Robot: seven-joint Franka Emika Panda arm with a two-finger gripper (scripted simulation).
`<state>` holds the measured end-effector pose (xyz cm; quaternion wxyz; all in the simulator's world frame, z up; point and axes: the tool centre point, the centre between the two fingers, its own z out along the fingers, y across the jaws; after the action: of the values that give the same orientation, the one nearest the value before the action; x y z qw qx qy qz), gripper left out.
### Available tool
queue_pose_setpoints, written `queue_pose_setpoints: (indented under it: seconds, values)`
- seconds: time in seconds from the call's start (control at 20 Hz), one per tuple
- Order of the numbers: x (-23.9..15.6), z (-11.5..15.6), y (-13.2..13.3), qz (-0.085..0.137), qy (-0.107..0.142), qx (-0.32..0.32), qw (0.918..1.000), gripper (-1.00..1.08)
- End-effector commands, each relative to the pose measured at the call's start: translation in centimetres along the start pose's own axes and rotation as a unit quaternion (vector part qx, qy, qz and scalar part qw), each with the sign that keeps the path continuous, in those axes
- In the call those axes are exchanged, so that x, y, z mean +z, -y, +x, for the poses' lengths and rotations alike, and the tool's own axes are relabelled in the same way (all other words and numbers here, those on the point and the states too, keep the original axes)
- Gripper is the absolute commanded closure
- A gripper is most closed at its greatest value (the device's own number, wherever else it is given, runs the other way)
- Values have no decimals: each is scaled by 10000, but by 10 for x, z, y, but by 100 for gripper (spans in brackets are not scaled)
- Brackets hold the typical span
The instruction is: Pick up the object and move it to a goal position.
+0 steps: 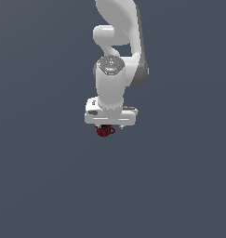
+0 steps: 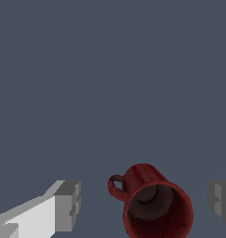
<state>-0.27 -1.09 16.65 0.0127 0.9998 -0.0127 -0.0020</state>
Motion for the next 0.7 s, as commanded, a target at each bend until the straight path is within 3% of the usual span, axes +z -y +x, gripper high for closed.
queue_pose_setpoints:
  seconds: [0.0, 0.65]
  values:
    - [0, 0, 0, 0, 0, 0, 10000, -20]
    - [-3, 1, -14, -90, -98, -21, 9999, -20]
